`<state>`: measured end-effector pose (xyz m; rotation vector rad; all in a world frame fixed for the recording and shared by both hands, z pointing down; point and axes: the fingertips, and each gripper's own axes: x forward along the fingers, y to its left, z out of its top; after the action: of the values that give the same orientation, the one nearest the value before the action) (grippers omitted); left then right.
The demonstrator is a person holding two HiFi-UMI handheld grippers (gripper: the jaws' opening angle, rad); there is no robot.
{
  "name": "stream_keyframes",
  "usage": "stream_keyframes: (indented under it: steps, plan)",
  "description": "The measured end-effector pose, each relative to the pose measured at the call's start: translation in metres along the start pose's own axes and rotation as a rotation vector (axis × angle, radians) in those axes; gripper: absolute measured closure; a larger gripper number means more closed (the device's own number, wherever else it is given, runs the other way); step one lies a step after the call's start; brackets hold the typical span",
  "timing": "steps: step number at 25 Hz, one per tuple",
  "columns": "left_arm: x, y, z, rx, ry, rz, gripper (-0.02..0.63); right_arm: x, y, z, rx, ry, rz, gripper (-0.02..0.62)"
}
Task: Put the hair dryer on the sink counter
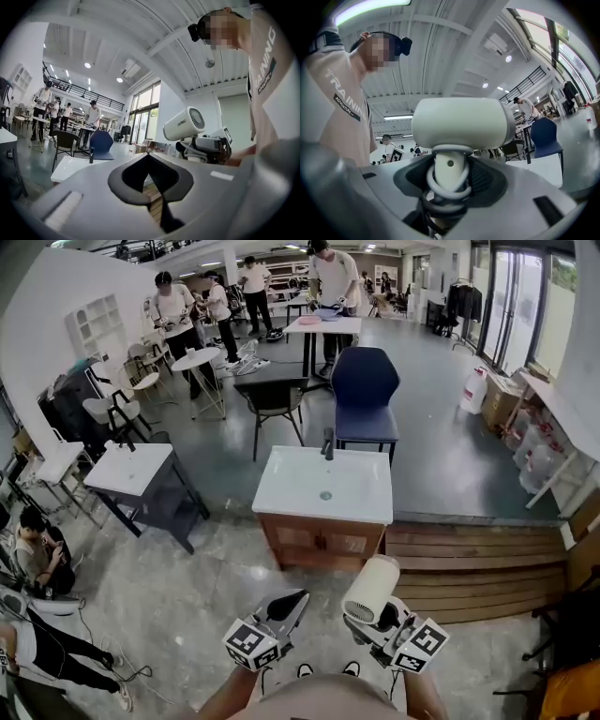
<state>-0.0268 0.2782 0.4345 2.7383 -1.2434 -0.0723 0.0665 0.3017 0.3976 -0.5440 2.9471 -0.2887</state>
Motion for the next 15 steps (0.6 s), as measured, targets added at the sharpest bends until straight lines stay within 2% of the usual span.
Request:
stream_keyframes:
  steps: [15]
  plan:
    - [-0.025, 0.012, -0.001, 0.005, -0.001, -0.014, 0.6, 0.012, 0.013, -0.011, -0.013, 0.031, -0.063, 0.377]
